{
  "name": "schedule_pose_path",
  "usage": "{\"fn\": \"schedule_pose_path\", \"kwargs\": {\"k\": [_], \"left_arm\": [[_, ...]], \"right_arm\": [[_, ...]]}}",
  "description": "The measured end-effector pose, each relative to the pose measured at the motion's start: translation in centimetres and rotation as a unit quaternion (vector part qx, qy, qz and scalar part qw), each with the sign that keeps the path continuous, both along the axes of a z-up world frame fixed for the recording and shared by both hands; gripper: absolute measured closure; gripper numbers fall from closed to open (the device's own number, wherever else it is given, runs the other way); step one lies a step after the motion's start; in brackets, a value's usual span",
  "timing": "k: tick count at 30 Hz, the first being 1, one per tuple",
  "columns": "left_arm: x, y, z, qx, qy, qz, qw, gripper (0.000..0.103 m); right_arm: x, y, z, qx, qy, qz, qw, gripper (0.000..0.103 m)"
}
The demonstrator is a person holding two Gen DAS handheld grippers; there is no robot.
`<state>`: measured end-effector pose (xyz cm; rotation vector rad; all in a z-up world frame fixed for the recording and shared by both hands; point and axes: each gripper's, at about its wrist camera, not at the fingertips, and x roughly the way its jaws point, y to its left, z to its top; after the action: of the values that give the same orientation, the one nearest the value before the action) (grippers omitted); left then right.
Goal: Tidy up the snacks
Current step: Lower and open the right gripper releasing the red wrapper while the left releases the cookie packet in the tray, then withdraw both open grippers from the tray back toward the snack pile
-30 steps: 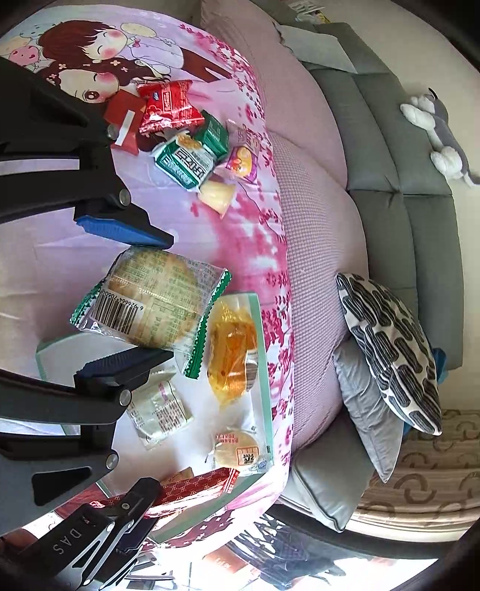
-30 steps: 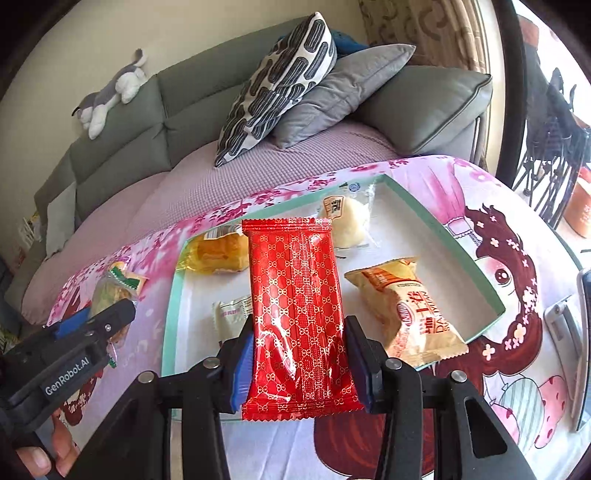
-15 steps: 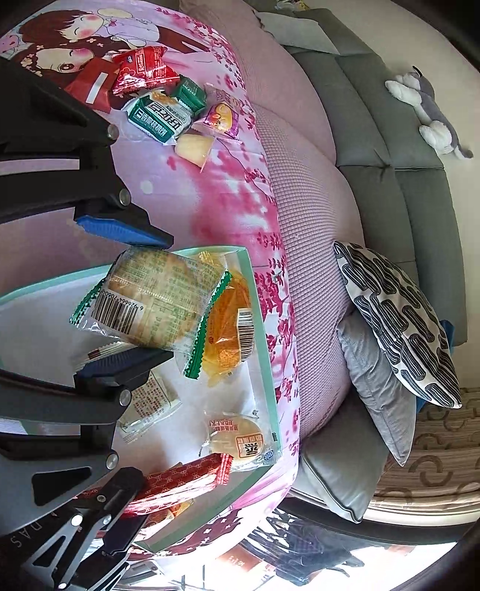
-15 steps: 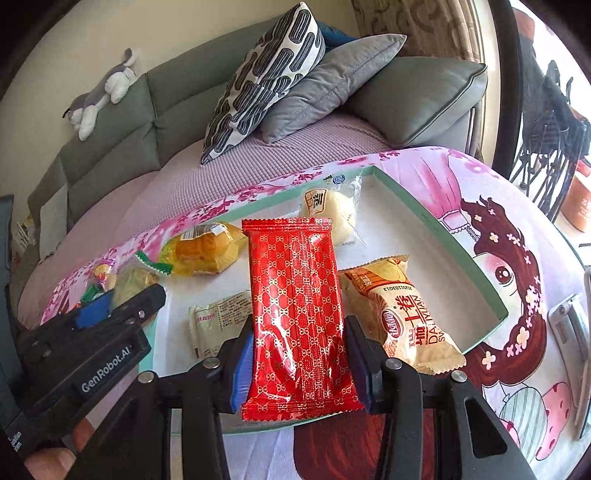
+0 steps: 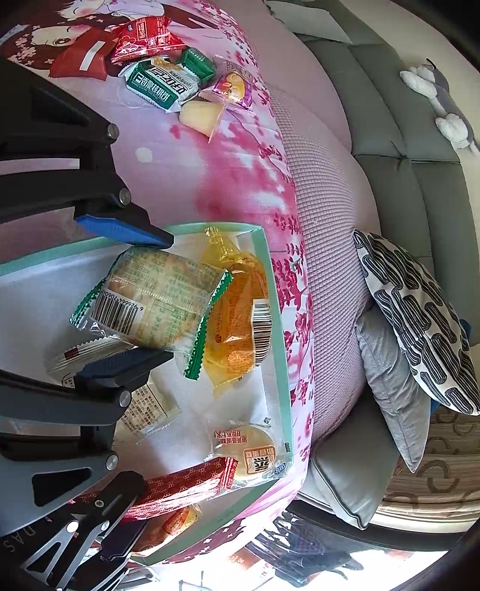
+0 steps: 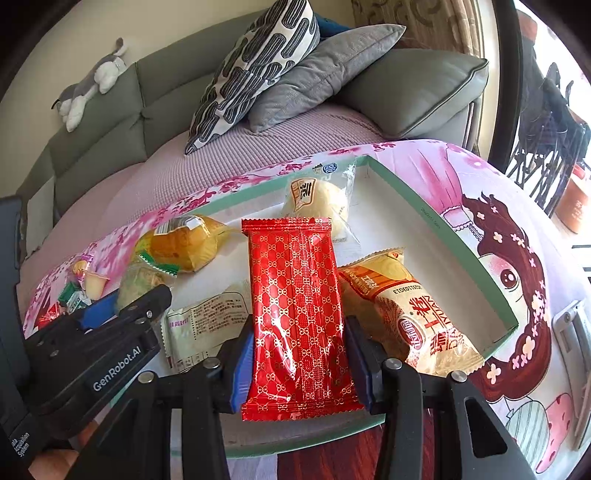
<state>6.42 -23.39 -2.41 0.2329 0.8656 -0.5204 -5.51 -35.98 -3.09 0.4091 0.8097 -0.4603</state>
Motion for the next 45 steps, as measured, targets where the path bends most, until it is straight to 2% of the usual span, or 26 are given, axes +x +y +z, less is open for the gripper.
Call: {"fn": "schedule_pose_path", "kwargs": {"k": [7, 11, 15, 18, 23, 28, 36, 45], "left_arm": [[0.2, 0.2, -0.1, -0.007, 0.019, -0.002, 0.9998, 0.043], [0.0, 0.2, 0.1, -0.001, 0.024, -0.004, 0.9997, 0.042], [-0.2, 0.3, 0.6, 0.003, 0.033, -0.007, 0.9994, 0.039], [-0.5, 0.6, 1.2, 0.003, 0.026, -0.003, 0.9997, 0.033], [-0.8, 1.4, 2.3, -0.001, 0.019, 0.001, 0.9998, 0.032], [-0.5, 2.6, 2.8, 0.002, 0.023, 0.021, 0.9995, 0.032], [0.5, 5.2, 1.5, 0.030, 0.043, 0.074, 0.9959, 0.032], [-0.1, 7.9, 0.6, 0.044, 0.048, 0.108, 0.9920, 0.032]], "right_arm": [[0.2, 0.2, 0.0, -0.006, 0.009, 0.005, 1.000, 0.053], [0.3, 0.4, 0.0, -0.006, 0.011, 0.011, 1.000, 0.043], [0.3, 0.8, 0.5, -0.011, 0.007, 0.017, 1.000, 0.043], [0.1, 1.0, 1.0, -0.017, 0.002, 0.018, 1.000, 0.042], [-0.2, 1.2, 1.6, -0.020, -0.001, 0.017, 1.000, 0.042], [-0.3, 1.4, 1.7, -0.021, 0.001, 0.020, 1.000, 0.042], [0.2, 1.9, 0.9, -0.020, 0.022, 0.028, 0.999, 0.043], [0.3, 2.5, 1.0, -0.023, 0.026, 0.035, 0.999, 0.043]]}}
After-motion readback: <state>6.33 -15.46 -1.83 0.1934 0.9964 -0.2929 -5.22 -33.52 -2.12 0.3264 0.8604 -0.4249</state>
